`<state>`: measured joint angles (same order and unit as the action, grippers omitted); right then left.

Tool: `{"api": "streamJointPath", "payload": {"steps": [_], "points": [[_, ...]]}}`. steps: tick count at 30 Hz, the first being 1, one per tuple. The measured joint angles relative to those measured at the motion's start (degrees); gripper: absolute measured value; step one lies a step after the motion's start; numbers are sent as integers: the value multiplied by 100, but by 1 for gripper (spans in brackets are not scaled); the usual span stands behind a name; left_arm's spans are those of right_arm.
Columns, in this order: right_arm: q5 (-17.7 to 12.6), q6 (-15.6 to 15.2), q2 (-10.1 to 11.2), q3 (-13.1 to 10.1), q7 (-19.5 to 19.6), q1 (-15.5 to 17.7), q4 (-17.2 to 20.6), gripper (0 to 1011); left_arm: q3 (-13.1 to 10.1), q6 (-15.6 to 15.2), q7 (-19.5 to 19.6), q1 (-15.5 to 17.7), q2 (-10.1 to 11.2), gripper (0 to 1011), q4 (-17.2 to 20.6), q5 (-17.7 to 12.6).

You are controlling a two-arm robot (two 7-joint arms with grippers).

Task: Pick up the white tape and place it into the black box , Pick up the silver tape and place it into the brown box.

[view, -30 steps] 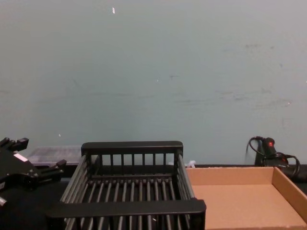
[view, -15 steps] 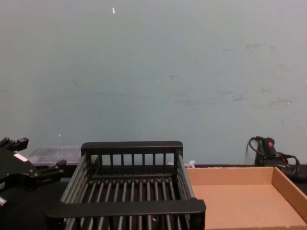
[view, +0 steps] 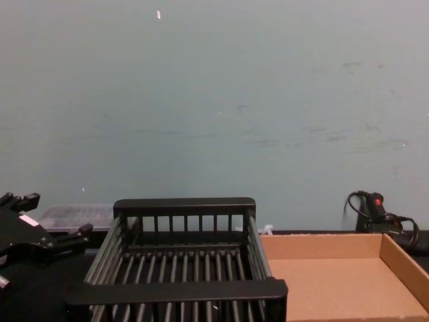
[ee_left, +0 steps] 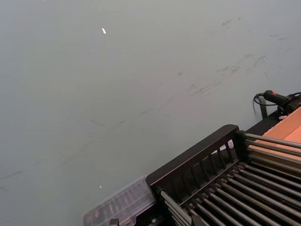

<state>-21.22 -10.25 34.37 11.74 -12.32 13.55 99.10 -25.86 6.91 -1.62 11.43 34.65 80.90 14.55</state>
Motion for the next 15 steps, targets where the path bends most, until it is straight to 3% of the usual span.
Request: {"api": "streamJointPath", "payload": {"steps": [15], "points": [[196,-72,-178,-84,-158,-19,-138,1002,0,0,0,0,0,1001,0,0]]}}
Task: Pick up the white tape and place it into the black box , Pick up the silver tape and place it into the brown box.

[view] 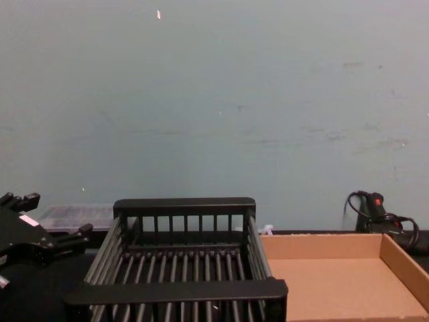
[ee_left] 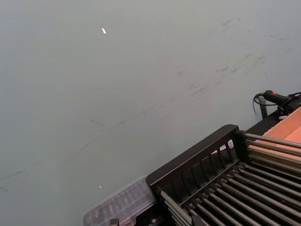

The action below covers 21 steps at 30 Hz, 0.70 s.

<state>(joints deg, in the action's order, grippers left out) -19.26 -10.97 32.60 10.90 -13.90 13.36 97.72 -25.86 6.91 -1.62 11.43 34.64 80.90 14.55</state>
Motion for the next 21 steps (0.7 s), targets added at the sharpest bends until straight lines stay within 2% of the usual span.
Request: {"api": "streamJointPath", "payload": {"steps": [8,21], "points": [[95,-11,-65,-79,-97,36,-16,1002,0,0,0,0,0,1001,0,0],[108,3,-65,-82,-108,37,-18,1002,0,0,0,0,0,1001,0,0]]}}
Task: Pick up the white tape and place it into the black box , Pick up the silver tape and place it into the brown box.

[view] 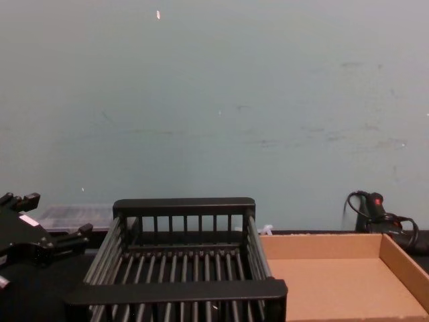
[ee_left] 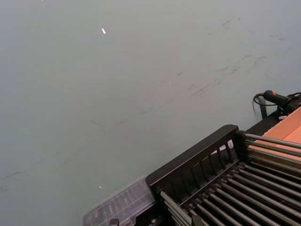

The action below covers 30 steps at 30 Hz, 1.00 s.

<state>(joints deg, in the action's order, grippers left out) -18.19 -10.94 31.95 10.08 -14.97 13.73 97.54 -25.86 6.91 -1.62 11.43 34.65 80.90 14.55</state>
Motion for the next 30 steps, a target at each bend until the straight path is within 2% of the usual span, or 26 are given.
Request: {"api": "streamJointPath", "payload": {"steps": [5,6,11,16,18,19,22,23,30], "points": [[-6,0,2,1,6,1,2,967,0,0,0,0,0,1001,0,0],[-8,-1,2,2,9,1,3,915,0,0,0,0,0,1001,0,0],[-13,-1,5,4,16,1,5,810,0,0,0,0,0,1002,0,0],[-16,-2,6,7,19,1,7,651,0,0,0,0,0,1001,0,0],[-17,-2,6,7,21,1,8,618,0,0,0,0,0,1001,0,0],[-19,-2,7,7,22,1,9,530,0,0,0,0,0,1001,0,0],[-21,-2,7,7,24,1,9,473,0,0,0,0,0,1001,0,0],[-21,-2,6,7,24,1,9,413,0,0,0,0,0,1001,0,0],[-24,-2,7,7,28,1,9,204,0,0,0,0,0,1001,0,0]]}}
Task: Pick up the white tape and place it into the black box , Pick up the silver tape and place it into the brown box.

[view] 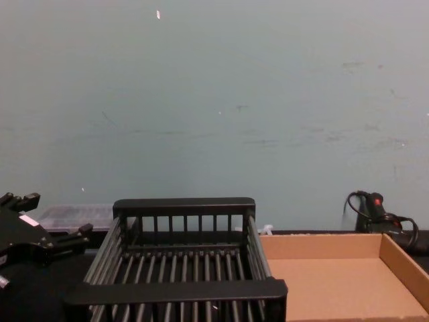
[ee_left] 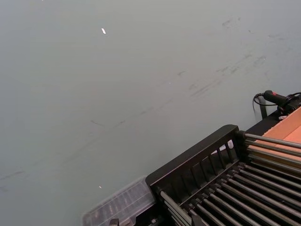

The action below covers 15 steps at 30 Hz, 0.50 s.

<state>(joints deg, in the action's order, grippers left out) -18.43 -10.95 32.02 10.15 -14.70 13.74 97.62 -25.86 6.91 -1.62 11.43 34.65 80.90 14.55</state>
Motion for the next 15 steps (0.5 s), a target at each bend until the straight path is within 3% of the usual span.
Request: {"api": "streamJointPath", "payload": {"steps": [4,15], "points": [[0,0,0,0,0,0,0,101,0,0,0,0,0,1001,0,0],[5,1,-23,-24,-30,3,-2,93,0,0,0,0,0,1001,0,0]]}}
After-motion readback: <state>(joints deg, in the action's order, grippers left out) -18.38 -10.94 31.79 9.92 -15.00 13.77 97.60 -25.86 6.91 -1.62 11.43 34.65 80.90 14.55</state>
